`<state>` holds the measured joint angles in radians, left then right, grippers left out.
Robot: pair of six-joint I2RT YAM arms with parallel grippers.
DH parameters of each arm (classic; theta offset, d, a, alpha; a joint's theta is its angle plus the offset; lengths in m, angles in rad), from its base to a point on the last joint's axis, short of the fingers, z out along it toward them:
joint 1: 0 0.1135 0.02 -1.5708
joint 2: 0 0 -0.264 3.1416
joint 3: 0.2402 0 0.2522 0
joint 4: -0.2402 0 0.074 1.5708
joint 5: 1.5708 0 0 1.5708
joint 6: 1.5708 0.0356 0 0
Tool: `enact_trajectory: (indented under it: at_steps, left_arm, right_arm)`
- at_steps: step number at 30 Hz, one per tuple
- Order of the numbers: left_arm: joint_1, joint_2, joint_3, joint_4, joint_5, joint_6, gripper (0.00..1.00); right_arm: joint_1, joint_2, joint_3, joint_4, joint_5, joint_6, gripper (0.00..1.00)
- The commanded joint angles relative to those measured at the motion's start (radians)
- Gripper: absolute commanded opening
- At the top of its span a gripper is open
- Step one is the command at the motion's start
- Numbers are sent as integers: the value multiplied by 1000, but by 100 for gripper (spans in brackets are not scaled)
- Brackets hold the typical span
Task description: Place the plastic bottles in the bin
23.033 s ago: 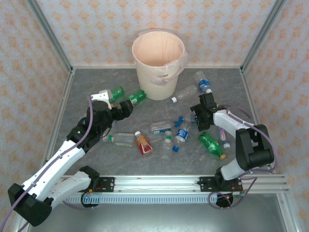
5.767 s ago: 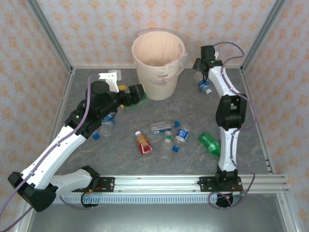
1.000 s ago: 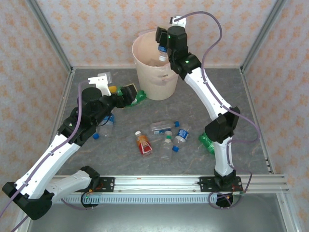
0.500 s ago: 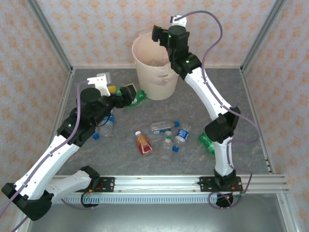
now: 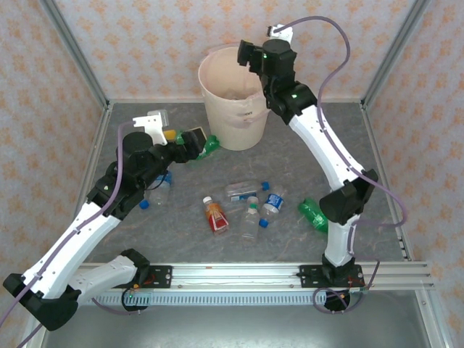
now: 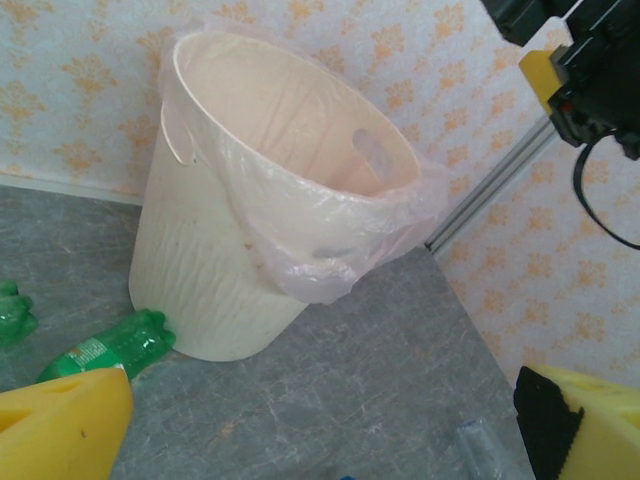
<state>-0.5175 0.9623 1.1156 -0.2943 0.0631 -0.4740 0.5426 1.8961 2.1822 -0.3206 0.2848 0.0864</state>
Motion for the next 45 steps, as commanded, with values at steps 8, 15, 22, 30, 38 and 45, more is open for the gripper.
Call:
enact_trajectory:
  at_steps: [8,15,22,30,38,45]
  left_arm:
    - [-10,105,-13,115,237,-10,99]
    - [-49,192,5,173,292,-10,99]
    - [-97,286,63,175,319,18,99]
    - [-115,323,85,183,327,30,99]
    - [-115,319,90,174,321,33,99]
    - [-116,307,90,159,301,37,99]
  right_arm:
    - [-4,-336,-441,-31,195,85,100]
    - [-67,-549,-723,-104,193,196,100]
    - [-195,-674,-906,-237,125,279,100]
    - [-303,-707,-1080,-369,-4,320,98]
    - [-428,-662,-1249,-325,-94,293,86]
    - [-493,-503,-1271,-307,-135,261,78]
